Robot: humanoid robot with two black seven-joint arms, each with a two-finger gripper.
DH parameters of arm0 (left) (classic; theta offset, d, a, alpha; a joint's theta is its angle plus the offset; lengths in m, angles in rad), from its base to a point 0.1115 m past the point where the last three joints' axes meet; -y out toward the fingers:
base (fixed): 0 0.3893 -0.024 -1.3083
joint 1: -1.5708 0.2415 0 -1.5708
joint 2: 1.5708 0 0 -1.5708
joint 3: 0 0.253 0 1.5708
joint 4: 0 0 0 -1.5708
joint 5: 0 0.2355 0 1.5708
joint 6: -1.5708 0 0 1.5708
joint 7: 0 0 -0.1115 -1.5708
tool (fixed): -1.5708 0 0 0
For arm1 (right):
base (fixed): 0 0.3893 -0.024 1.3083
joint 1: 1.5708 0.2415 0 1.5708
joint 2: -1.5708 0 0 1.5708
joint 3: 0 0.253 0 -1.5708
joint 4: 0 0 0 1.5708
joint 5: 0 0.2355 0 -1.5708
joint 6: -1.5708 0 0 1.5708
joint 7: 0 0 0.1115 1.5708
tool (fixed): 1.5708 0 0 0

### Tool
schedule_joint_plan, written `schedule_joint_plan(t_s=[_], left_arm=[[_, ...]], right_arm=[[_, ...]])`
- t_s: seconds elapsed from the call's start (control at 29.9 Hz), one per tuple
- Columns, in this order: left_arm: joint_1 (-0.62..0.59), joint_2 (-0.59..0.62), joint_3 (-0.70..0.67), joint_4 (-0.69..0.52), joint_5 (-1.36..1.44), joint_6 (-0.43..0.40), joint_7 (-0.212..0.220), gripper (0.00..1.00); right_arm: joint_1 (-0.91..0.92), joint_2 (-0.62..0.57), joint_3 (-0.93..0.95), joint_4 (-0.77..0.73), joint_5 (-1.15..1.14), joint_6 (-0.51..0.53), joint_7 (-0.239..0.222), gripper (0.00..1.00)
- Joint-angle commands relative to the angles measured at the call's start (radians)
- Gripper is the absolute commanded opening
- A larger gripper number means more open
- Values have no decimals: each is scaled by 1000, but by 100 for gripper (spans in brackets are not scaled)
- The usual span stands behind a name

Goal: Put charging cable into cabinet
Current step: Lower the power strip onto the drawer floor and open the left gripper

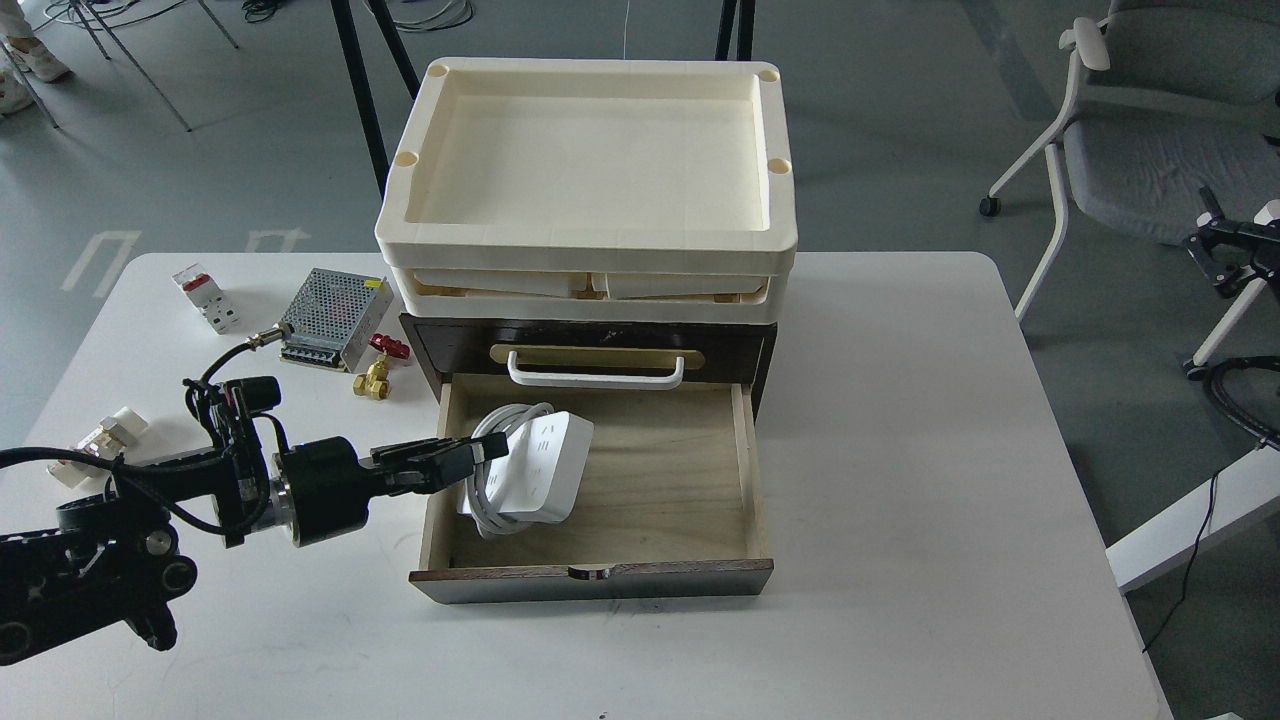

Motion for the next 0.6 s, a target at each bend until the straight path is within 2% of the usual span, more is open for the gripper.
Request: schedule_joint_plan(t_s=[0.0,0.57], left_arm=[[-2,-17,-1,6,0,9,0,1],[0,-96,41,21,-5,29,0,3]], right_arm=[[-1,0,0,2,1,0,0,100],[-17,0,1,0,1,0,1,100]])
